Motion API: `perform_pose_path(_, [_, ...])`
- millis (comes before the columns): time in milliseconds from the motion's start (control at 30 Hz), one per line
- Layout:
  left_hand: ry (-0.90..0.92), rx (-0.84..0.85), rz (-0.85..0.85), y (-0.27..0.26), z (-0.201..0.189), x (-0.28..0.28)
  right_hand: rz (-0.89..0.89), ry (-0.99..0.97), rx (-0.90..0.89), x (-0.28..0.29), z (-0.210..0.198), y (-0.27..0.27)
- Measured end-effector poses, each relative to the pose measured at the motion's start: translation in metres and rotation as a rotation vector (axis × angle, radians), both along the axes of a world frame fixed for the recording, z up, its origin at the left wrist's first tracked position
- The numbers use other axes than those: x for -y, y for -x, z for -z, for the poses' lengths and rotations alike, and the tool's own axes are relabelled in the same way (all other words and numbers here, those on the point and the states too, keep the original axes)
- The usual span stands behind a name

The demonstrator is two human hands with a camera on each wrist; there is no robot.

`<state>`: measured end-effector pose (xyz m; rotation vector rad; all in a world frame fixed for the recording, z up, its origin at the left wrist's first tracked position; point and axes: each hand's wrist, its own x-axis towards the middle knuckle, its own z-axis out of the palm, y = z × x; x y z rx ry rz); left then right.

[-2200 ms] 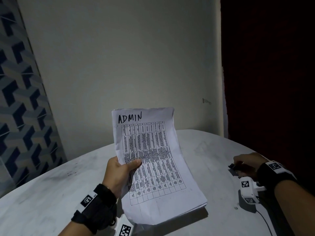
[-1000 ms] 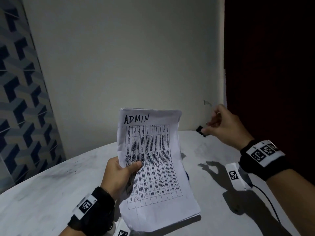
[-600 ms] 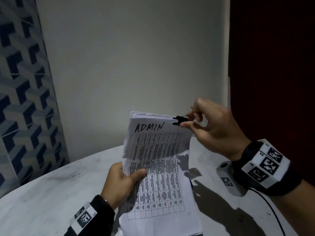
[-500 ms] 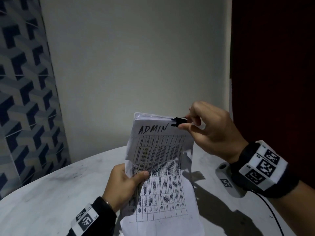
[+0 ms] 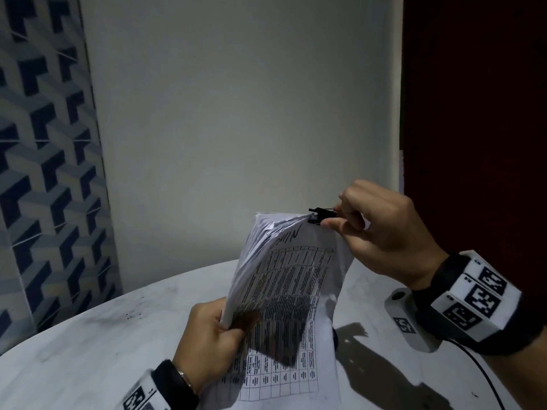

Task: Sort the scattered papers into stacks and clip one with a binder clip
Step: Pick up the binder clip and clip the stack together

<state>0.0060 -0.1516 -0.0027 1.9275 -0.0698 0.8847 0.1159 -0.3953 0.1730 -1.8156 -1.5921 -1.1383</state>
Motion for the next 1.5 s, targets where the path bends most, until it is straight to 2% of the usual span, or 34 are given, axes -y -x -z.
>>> perform_pose_path(267, [-0.322,0.156,-0.062,0.007,-0.014,-0.011,-0.036,0.095,-0.031,0.012,-0.016,0.008])
perform_pose_path(500, [-0.416,0.187,-0.033,0.011,-0.025,-0.008,-0.076,0.189,-0.194,0.024,-0.033,0.013])
perform_pose_path(600, [-0.377,0.184,-0.009,0.012,-0.025,-0.006,-0.127,0.209,-0.313,0.027,-0.040,0.017])
perform_pose_path(733, [-0.288,0.190,0.039,0.010,-0.024,-0.006,-0.155,0.240,-0.359,0.026,-0.049,0.024])
perform_pose_path(933, [-0.241,0.154,0.093,0.010,-0.024,-0.003,-0.086,0.261,-0.414,0.024,-0.050,0.024])
perform_pose_path(1000, [-0.181,0.117,0.100,0.009,-0.021,-0.004,-0.079,0.258,-0.501,0.023,-0.048,0.021])
perform_pose_path(1133, [-0.021,0.036,0.121,0.007,-0.019,-0.005,-0.199,0.194,-0.857,0.024,-0.041,0.018])
perform_pose_path(1266, [0.020,-0.020,0.132,0.005,-0.022,-0.004,-0.221,0.156,-0.936,0.023,-0.037,0.014])
perform_pose_path(1400, [0.048,-0.035,0.168,0.007,-0.025,-0.001,-0.293,0.113,-1.101,0.024,-0.038,0.007])
perform_pose_path(1500, [0.086,-0.049,0.182,0.007,-0.028,-0.002,-0.291,0.146,-1.064,0.023,-0.037,0.010])
